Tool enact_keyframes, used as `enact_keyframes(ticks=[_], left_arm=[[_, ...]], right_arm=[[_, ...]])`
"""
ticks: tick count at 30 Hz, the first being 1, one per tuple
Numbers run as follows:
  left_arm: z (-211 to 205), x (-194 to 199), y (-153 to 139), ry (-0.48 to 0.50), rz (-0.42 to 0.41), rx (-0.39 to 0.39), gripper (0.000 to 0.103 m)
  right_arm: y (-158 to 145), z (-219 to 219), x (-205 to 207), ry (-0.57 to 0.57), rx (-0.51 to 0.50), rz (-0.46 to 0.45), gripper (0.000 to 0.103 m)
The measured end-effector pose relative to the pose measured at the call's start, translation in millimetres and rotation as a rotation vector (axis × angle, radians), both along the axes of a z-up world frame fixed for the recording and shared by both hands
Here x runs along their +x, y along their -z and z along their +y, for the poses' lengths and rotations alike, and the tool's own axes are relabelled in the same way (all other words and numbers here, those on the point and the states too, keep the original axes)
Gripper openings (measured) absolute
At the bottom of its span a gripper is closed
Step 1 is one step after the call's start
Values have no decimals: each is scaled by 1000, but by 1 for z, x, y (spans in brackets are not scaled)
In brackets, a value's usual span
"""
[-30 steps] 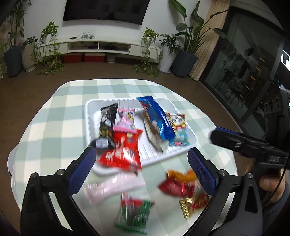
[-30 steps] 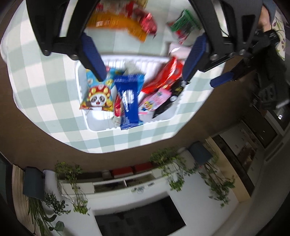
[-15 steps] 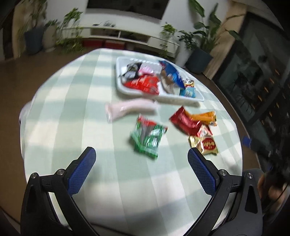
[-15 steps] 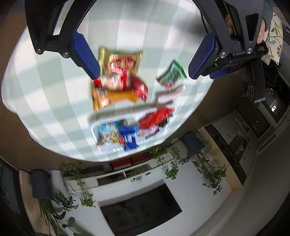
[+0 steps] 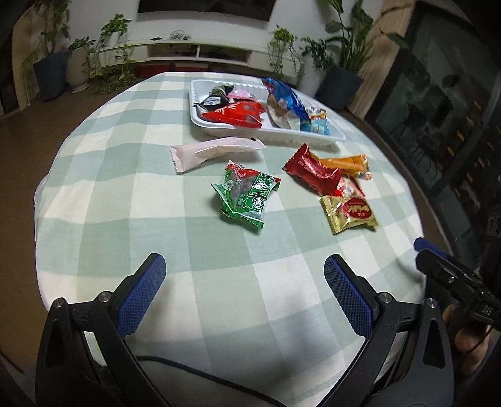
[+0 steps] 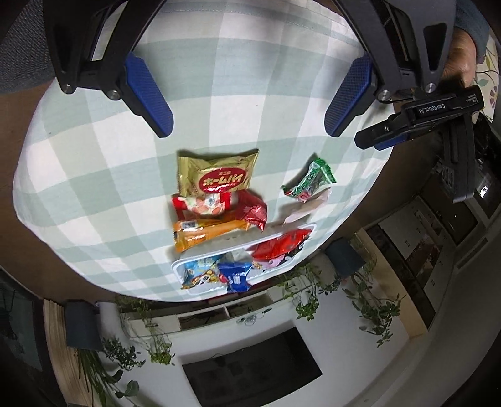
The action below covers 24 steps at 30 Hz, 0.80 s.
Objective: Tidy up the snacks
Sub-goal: 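Grasp the green seaweed snack packet with the left tool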
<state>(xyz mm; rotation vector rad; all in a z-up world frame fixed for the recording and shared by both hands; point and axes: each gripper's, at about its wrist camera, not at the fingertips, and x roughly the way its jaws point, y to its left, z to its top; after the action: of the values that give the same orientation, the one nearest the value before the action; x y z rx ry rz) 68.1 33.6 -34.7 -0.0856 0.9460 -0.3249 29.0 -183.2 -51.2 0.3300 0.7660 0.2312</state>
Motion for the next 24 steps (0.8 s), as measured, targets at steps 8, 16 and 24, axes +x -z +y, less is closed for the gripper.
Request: enact_keyframes(ticks=[8,16,24], left_arm=[[-23,64,-1,105,81,139,88],[-53,116,19,187,150,248,70],[-56,128,32,218,189,277,46]], right_arm=[[3,-3,1,-2,5,0,98],[5,-2,1,-9,-1,7,96],[5,-1,1,-15,-2,14,95]])
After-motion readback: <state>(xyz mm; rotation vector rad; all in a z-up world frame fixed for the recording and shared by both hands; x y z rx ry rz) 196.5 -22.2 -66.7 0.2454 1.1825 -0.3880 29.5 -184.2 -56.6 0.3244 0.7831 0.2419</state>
